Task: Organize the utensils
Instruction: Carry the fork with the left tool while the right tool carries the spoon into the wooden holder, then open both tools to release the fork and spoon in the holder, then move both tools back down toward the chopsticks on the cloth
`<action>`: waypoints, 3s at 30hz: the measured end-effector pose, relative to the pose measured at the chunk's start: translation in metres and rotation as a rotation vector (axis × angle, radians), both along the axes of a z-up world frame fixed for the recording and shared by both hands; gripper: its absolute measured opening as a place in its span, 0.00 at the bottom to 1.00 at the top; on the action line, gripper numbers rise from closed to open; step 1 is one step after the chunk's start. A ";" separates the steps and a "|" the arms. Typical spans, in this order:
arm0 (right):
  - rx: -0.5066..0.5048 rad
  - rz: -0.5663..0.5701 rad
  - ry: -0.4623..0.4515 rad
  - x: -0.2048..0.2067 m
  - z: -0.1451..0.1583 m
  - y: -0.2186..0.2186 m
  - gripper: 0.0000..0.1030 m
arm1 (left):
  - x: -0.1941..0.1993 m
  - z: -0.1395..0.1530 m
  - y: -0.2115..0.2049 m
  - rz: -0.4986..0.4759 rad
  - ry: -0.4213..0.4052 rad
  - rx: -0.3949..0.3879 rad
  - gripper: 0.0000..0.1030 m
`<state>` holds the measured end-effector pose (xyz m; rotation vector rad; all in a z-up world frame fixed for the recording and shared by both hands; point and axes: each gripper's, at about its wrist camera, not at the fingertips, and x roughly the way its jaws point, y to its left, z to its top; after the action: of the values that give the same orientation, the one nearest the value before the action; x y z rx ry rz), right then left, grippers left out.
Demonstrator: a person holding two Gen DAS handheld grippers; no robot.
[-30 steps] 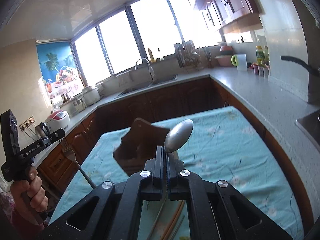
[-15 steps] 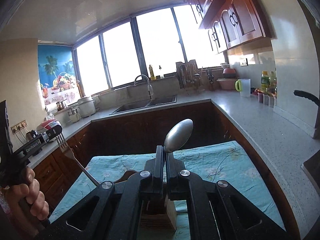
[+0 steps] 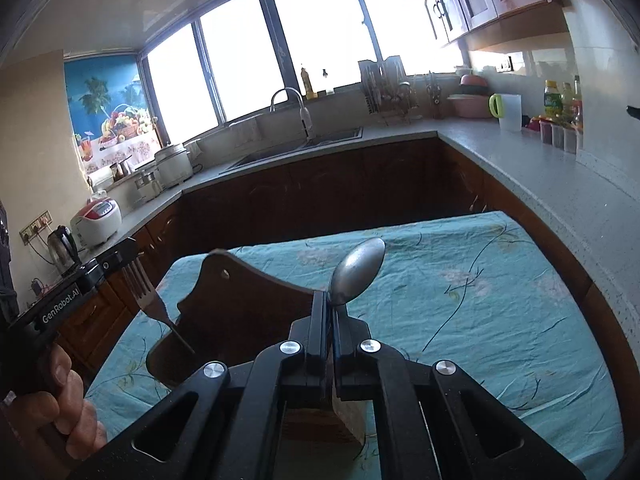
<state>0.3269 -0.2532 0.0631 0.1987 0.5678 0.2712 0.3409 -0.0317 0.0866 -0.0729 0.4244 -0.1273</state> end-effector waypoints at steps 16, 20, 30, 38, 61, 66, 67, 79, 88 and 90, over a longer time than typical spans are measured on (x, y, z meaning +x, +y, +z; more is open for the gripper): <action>0.007 0.023 0.030 0.004 0.002 -0.004 0.06 | 0.001 0.006 -0.009 -0.065 0.023 0.018 0.03; 0.021 0.014 0.033 0.001 0.004 -0.008 0.10 | -0.004 0.011 -0.008 -0.074 0.017 0.007 0.13; 0.113 -0.032 0.024 -0.025 0.010 -0.032 0.55 | -0.031 0.023 0.027 -0.004 0.015 -0.060 0.71; 0.145 -0.081 -0.051 -0.085 0.015 -0.051 0.93 | -0.081 0.008 0.063 0.051 0.046 -0.085 0.88; 0.060 -0.150 0.079 -0.209 -0.044 -0.057 0.93 | -0.192 -0.090 0.090 0.086 0.310 -0.102 0.89; 0.051 -0.127 0.101 -0.209 -0.052 -0.046 0.93 | -0.190 -0.094 0.091 0.103 0.336 -0.072 0.89; 0.047 -0.121 0.105 -0.207 -0.052 -0.043 0.93 | -0.189 -0.095 0.091 0.102 0.338 -0.071 0.89; 0.063 -0.096 0.132 -0.183 -0.053 -0.032 0.89 | -0.157 -0.099 0.082 0.067 0.403 -0.027 0.88; 0.051 -0.028 0.205 -0.141 -0.063 -0.001 0.58 | -0.116 -0.107 0.069 0.019 0.461 0.017 0.71; 0.045 -0.014 0.229 -0.130 -0.069 0.006 0.57 | -0.107 -0.111 0.066 0.005 0.474 0.032 0.67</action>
<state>0.1971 -0.2469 -0.0055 0.2797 0.7874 0.2496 0.2343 0.0346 -0.0239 -0.0725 0.8993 -0.0973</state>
